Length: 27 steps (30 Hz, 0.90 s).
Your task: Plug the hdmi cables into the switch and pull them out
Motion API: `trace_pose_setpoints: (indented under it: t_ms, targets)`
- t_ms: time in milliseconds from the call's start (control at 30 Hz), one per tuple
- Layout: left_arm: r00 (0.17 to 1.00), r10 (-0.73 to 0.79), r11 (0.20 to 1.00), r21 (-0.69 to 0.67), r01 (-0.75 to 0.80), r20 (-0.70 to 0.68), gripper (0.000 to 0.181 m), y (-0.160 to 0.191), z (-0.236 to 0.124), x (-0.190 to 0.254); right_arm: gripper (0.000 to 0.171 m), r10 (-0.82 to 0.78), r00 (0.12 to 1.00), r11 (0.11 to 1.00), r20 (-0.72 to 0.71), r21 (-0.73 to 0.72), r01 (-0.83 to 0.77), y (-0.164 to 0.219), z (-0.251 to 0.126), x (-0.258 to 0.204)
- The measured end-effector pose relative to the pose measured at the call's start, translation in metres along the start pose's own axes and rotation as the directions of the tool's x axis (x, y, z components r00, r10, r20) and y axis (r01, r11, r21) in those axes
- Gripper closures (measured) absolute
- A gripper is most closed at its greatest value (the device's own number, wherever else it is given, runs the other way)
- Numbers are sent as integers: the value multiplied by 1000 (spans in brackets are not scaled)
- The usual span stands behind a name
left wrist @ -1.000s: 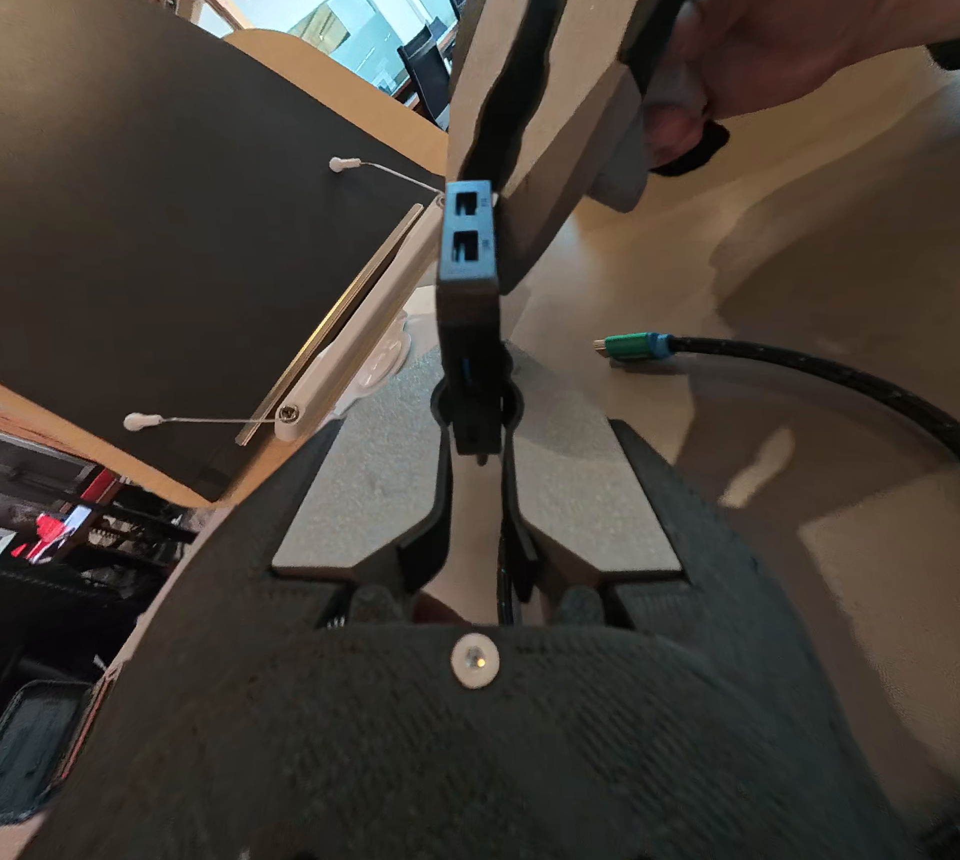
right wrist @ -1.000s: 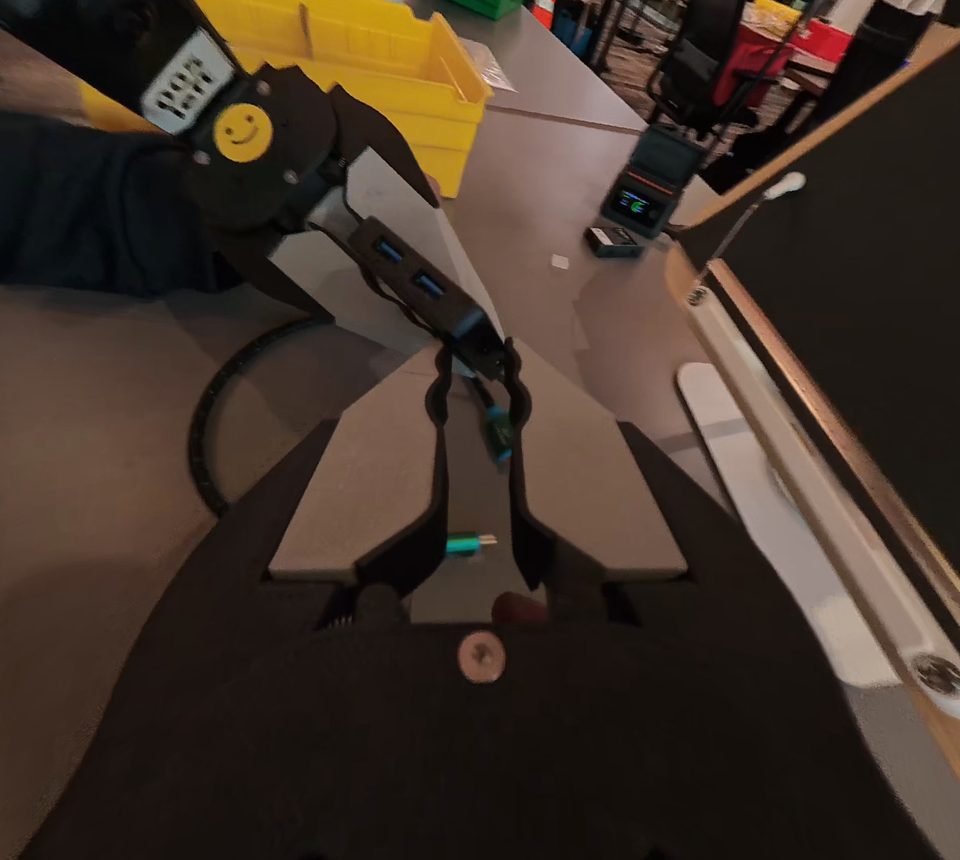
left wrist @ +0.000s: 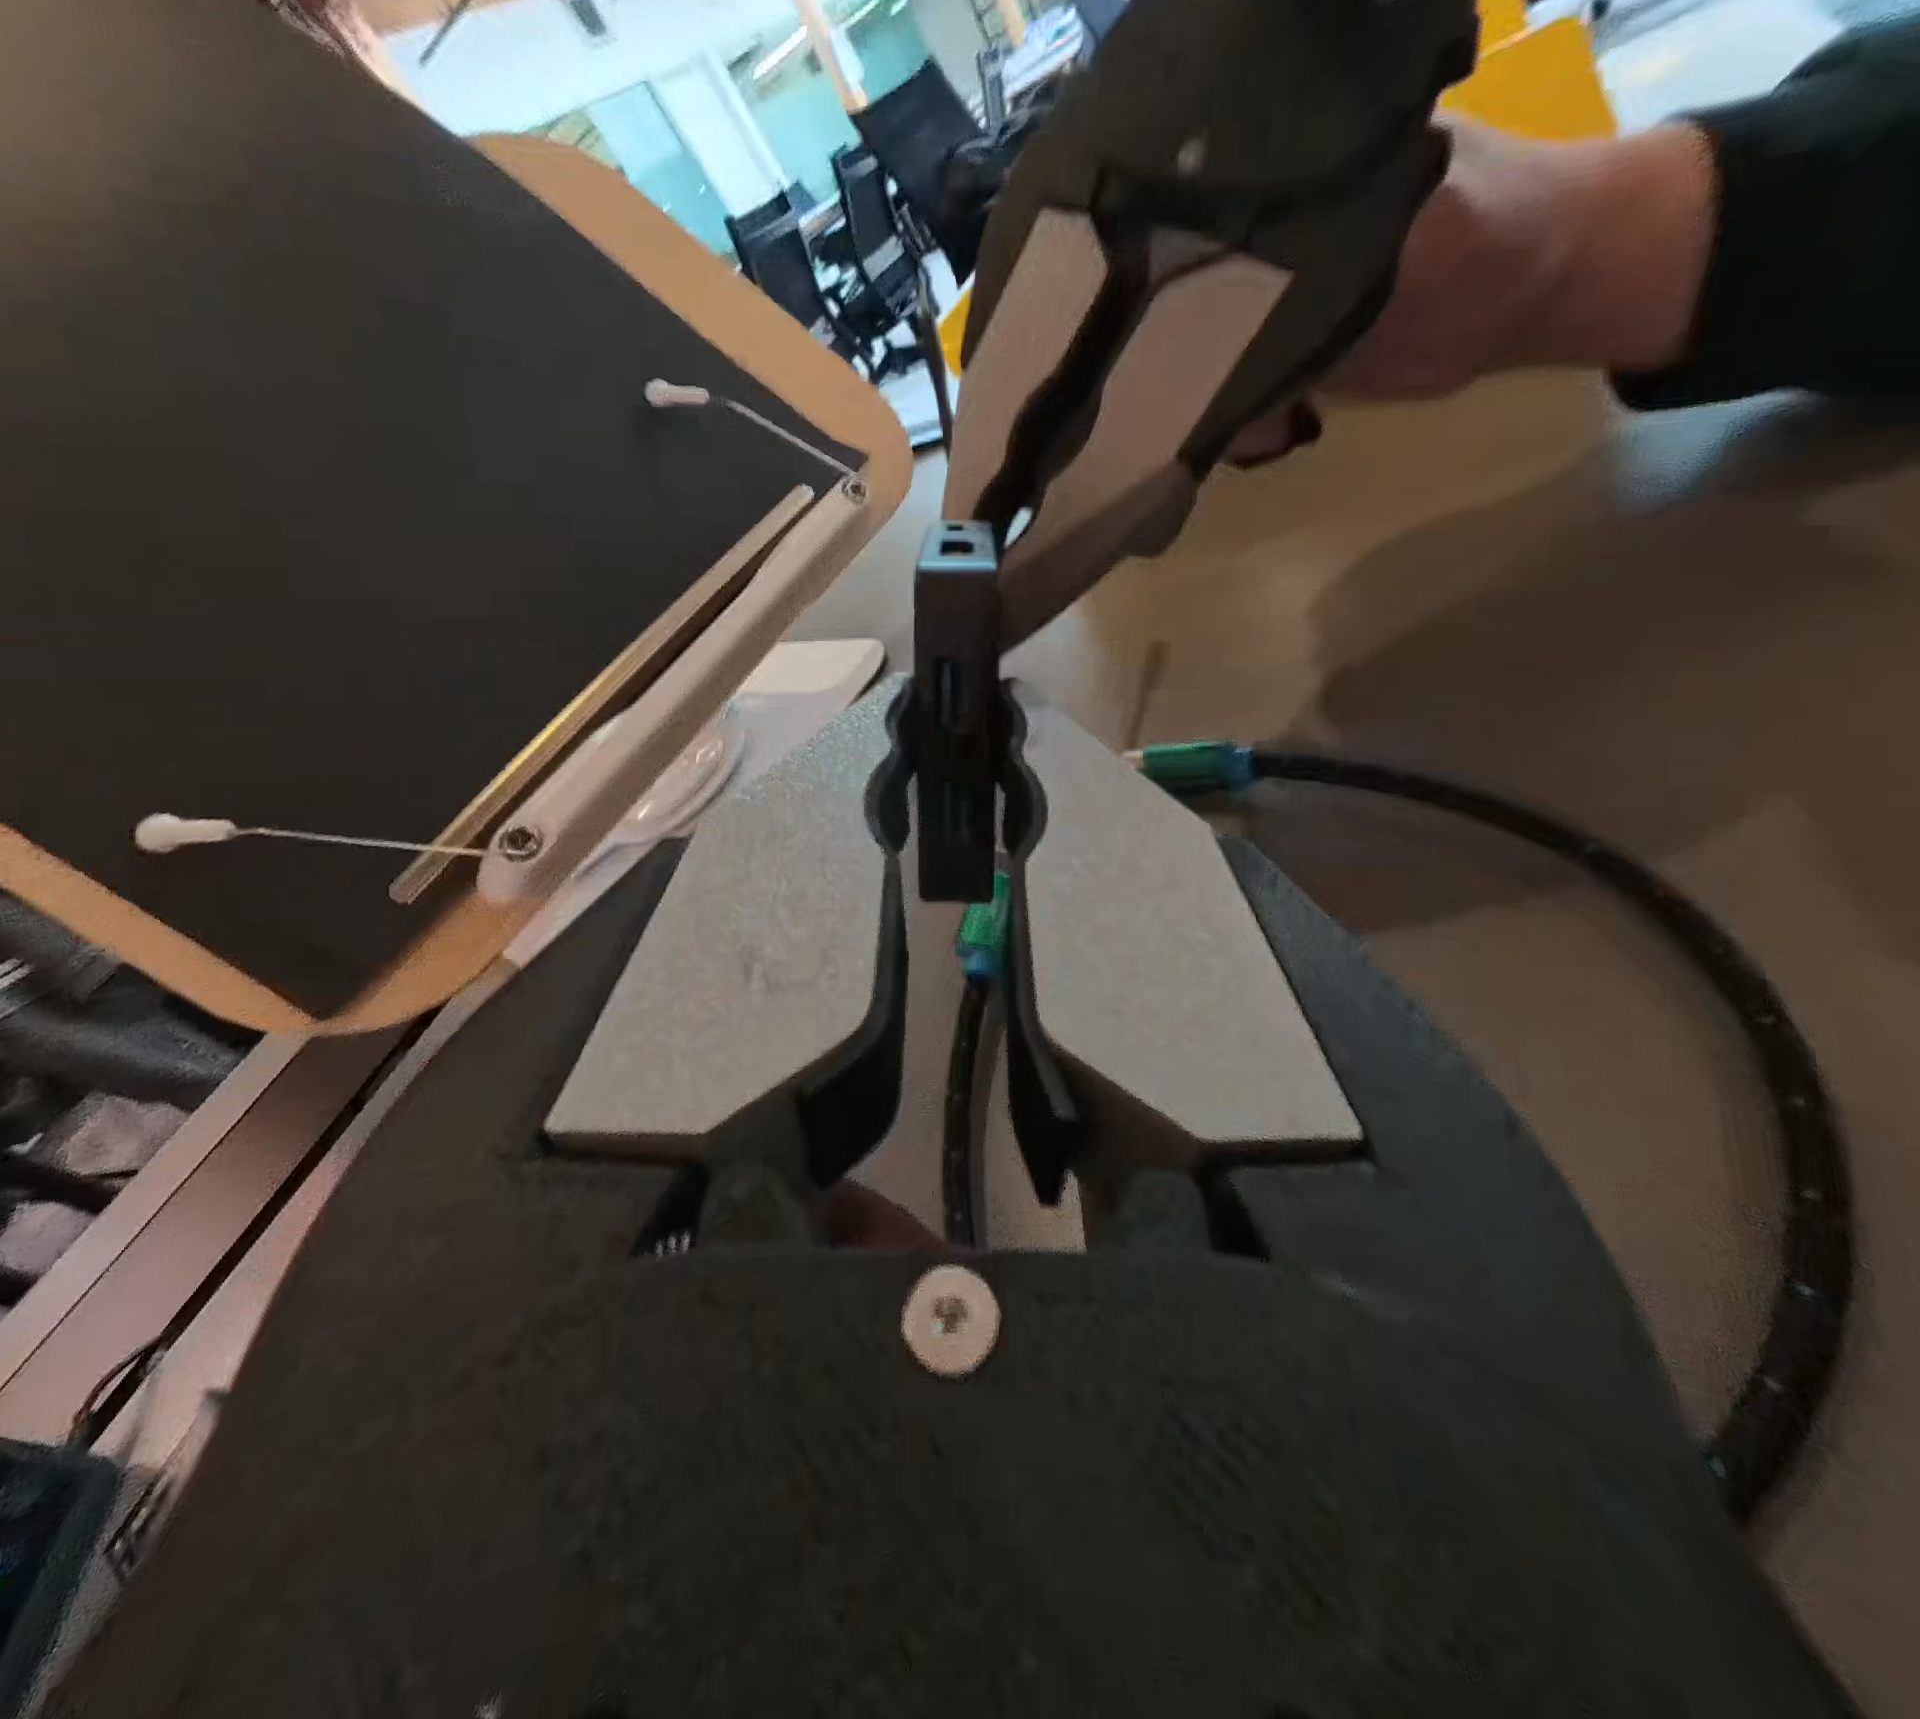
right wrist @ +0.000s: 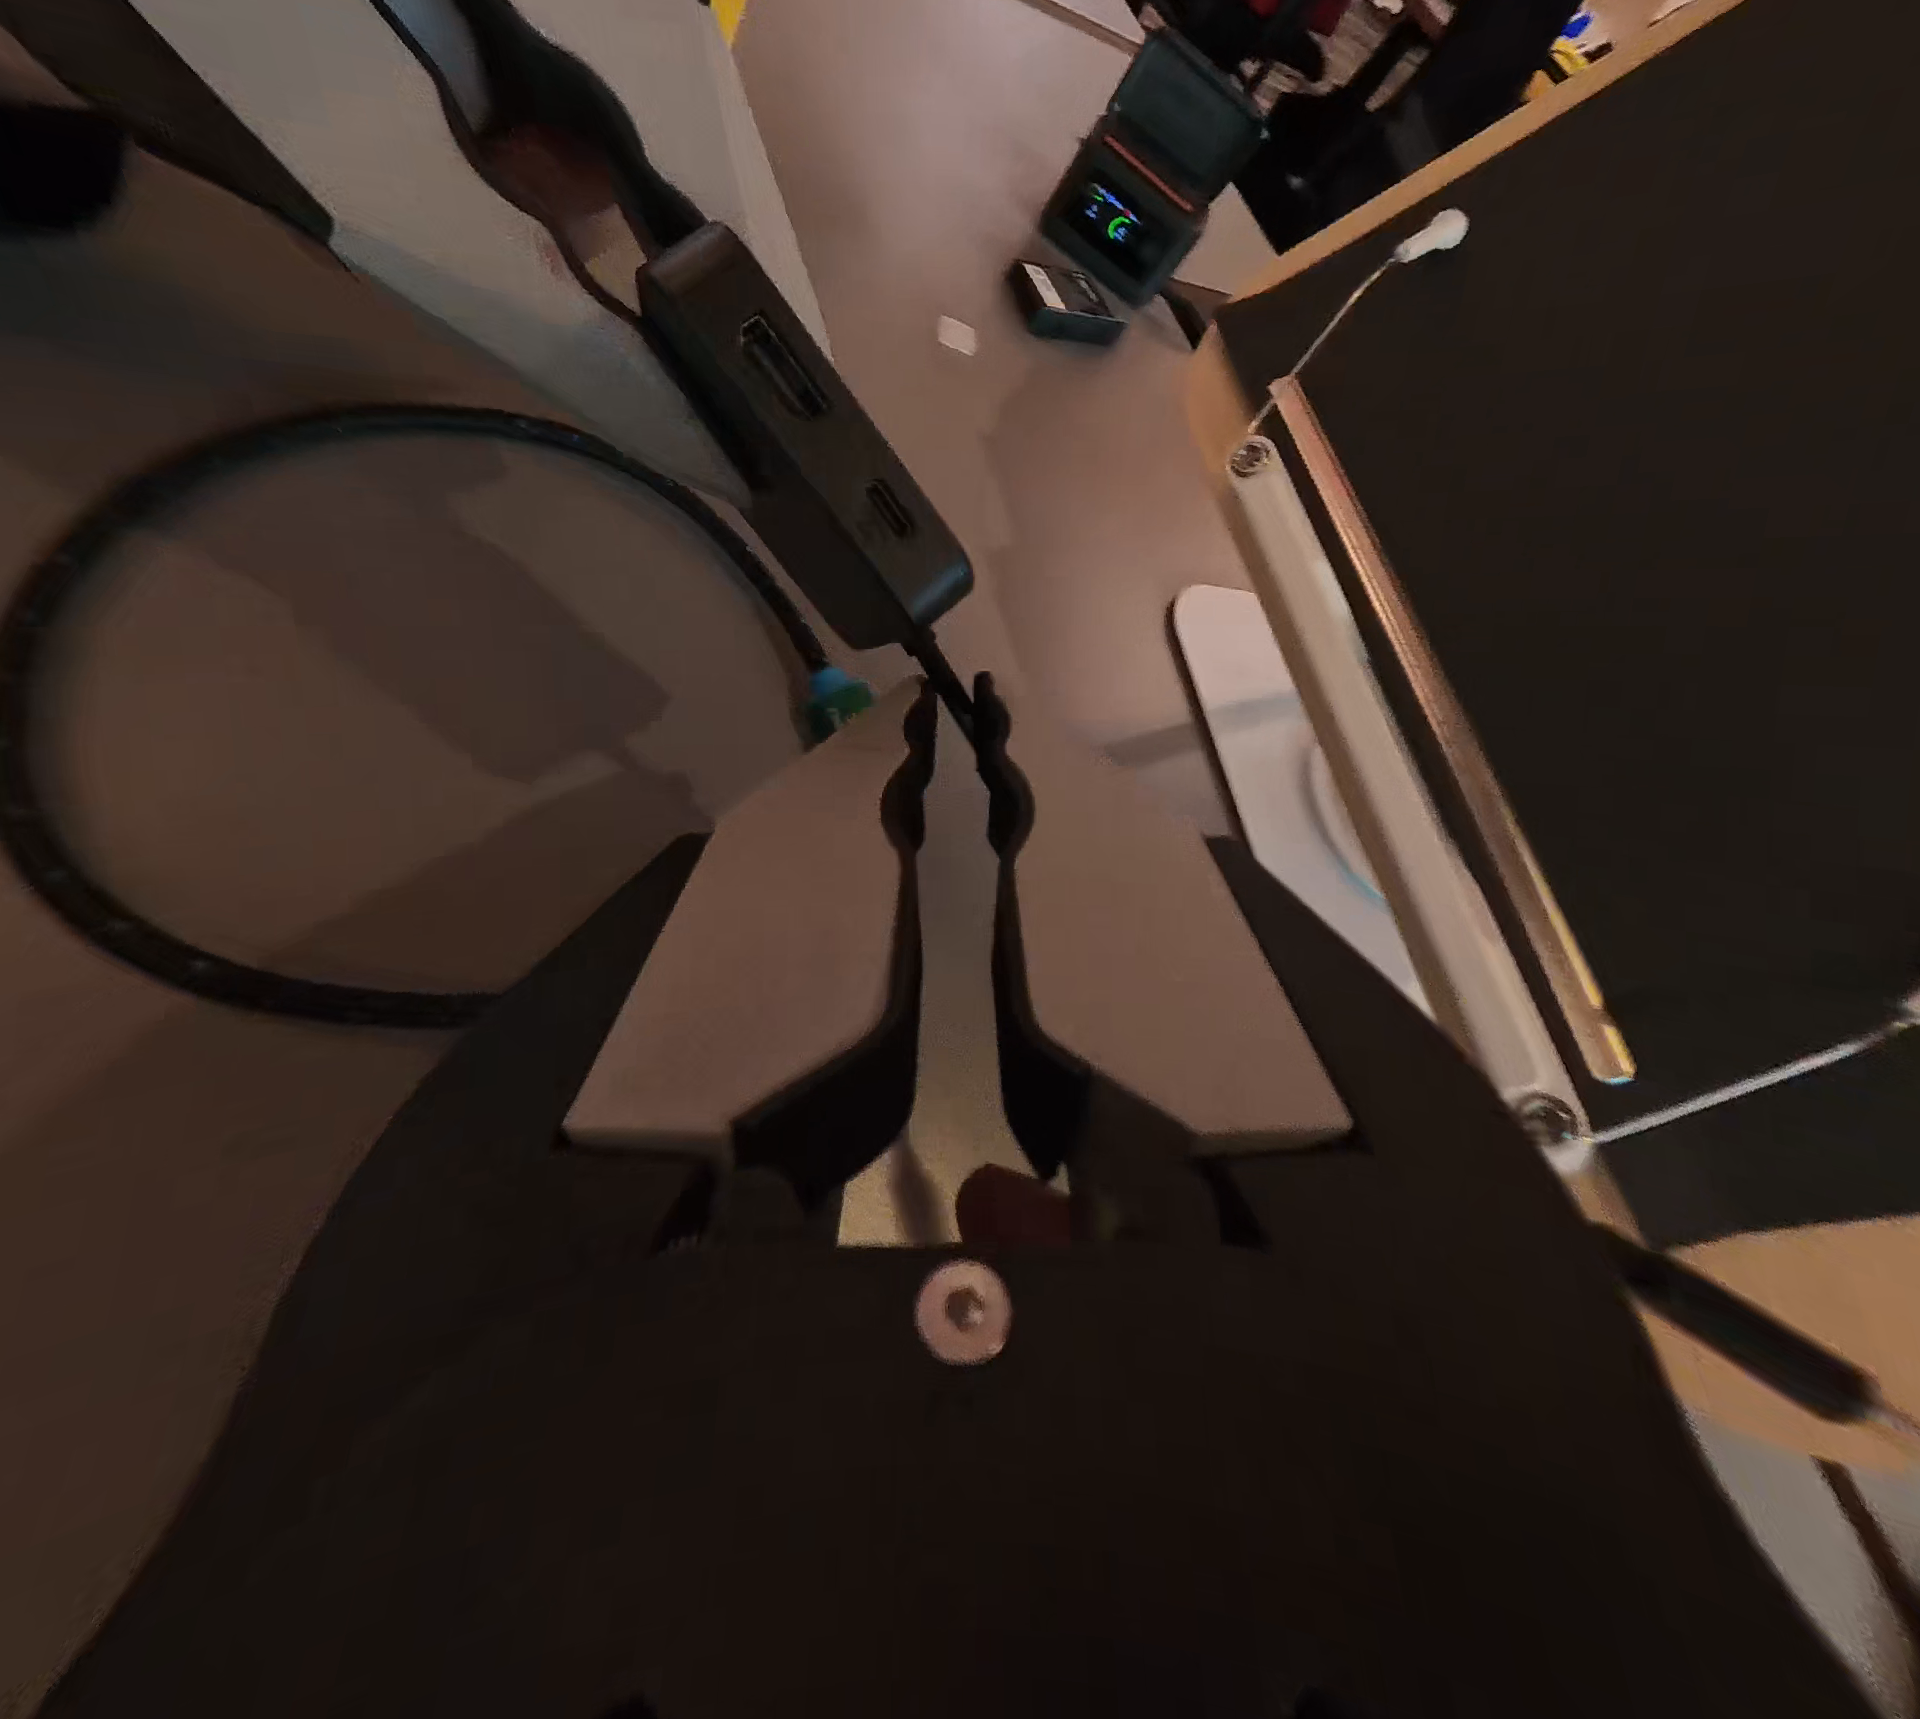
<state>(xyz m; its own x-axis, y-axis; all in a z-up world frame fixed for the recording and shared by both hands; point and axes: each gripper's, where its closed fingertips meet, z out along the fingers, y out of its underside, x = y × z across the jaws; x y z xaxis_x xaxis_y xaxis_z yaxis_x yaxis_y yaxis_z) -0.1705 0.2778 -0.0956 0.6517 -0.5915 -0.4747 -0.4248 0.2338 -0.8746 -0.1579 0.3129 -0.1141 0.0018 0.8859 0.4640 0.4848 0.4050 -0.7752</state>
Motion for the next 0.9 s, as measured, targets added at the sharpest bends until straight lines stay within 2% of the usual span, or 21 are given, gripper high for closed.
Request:
trace_pose_setpoints:
  t_ms: [133, 300, 400, 700, 900]
  targets:
    - [999, 27, 999, -40, -26, 20, 171, 5, 6, 3, 168, -87, 995, 995, -45, -59, 84, 9, 3, 1]
    - [996, 89, 990, -112, -87, 16, 171, 18, 14, 12, 168, -157, 987, 984, -9, -88, 156, 13, 12, -14]
    - [993, 121, 978, -174, -117, 12, 170, 30, 17, 13, 167, -160, 987, 983, 0, -91, 159, 13, 13, -16]
    - [989, 145, 962, -240, -131, 39, 170, 44, 23, 12, 167, -123, 992, 988, 8, -92, 123, 16, 17, -16]
    - [984, 174, 958, -238, -159, 46, 170, 42, 23, 10, 167, -100, 995, 993, 15, -53, 101, 10, 17, -19]
